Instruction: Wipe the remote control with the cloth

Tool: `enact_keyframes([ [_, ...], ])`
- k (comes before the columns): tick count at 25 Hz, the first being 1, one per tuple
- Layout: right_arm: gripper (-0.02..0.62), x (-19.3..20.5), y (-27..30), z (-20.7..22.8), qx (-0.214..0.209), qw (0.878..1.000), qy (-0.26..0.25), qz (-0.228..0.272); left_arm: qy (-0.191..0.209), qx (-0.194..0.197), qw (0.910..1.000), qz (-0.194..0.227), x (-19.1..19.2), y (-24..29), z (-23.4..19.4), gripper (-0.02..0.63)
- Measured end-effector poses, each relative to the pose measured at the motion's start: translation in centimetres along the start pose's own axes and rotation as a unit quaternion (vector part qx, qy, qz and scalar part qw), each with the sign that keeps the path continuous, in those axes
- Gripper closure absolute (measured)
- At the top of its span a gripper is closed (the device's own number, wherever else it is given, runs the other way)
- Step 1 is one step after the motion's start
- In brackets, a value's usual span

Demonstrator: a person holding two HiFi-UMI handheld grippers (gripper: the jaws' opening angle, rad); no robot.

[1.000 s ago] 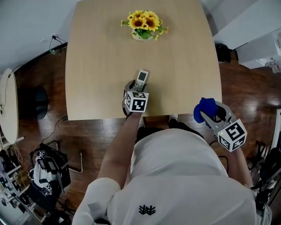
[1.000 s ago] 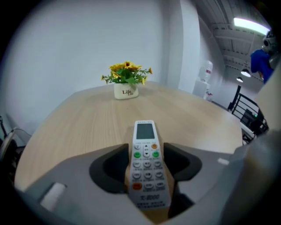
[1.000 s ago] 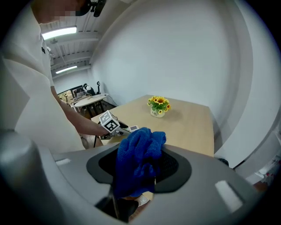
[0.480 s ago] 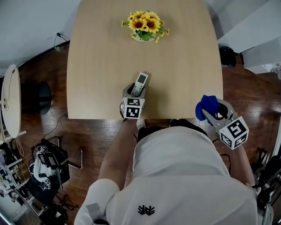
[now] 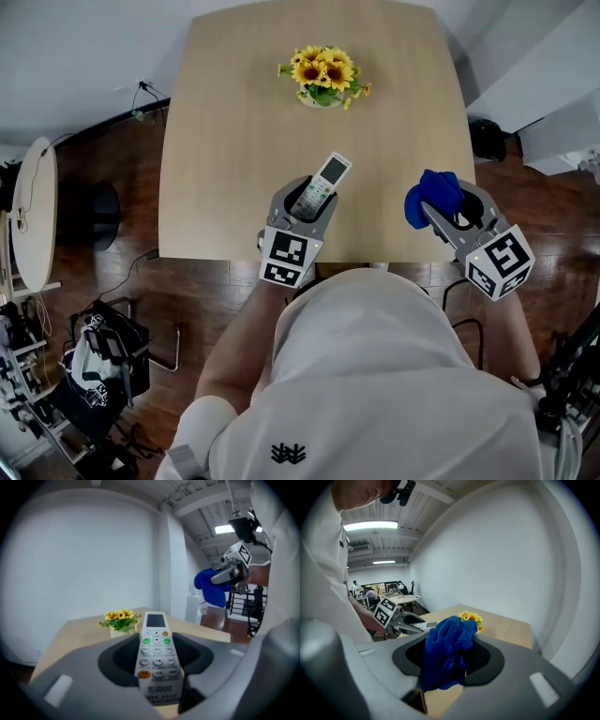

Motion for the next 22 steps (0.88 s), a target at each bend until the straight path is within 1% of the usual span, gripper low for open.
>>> enact_keyframes([
  [3, 0.407, -5.1, 2.0, -3.1, -0.036, 0.997, -0.033, 0.056, 0.023, 0.020, 0.9993, 0.024, -2.8, -0.9, 0.8, 0.371],
  [6, 0.407, -8.2, 4.5, -7.3, -0.086, 0.990, -0.067, 0.088, 0.039, 0.035, 0.9980, 0.036, -4.2, -1.2, 1.5, 0.371],
  [8, 0.407, -9.4, 6.0, -10.0, -0.118, 0.985, -0.083, 0.092, 0.048, 0.044, 0.9972, 0.036, -4.9, -1.3, 1.8, 0.371],
  [10, 0.407, -10.2, 7.2, -12.7, -0.145, 0.982, -0.088, 0.083, 0.056, 0.054, 0.9964, 0.036, -5.4, -1.5, 2.2, 0.371],
  [14, 0.407, -10.1, 9.4, -16.9, -0.176, 0.976, -0.105, 0.066, 0.073, 0.068, 0.9941, 0.041, -6.1, -2.5, 3.0, 0.371],
  [16, 0.407, -9.7, 10.2, -17.3, -0.178, 0.975, -0.113, 0.065, 0.072, 0.070, 0.9939, 0.045, -6.2, -2.8, 3.0, 0.371],
  [17, 0.407, -9.6, 10.5, -17.0, -0.172, 0.976, -0.113, 0.064, 0.070, 0.070, 0.9940, 0.046, -6.3, -3.0, 2.9, 0.371],
  [20, 0.407, -9.4, 10.8, -14.5, -0.136, 0.983, -0.105, 0.058, 0.063, 0.066, 0.9945, 0.052, -6.2, -4.1, 2.3, 0.371],
  [22, 0.407, -9.2, 10.6, -11.5, -0.106, 0.986, -0.121, 0.053, 0.058, 0.064, 0.9947, 0.056, -6.4, -4.3, 1.8, 0.371],
])
Point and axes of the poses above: the fingertips, and each gripper's own axes: y forward along the fingers, z to its right, x out of its underside, the point moved 2 cm from there along -y, backward along the fingers, and after that the axes turned 4 degrees about y, right-handed, at the moved point
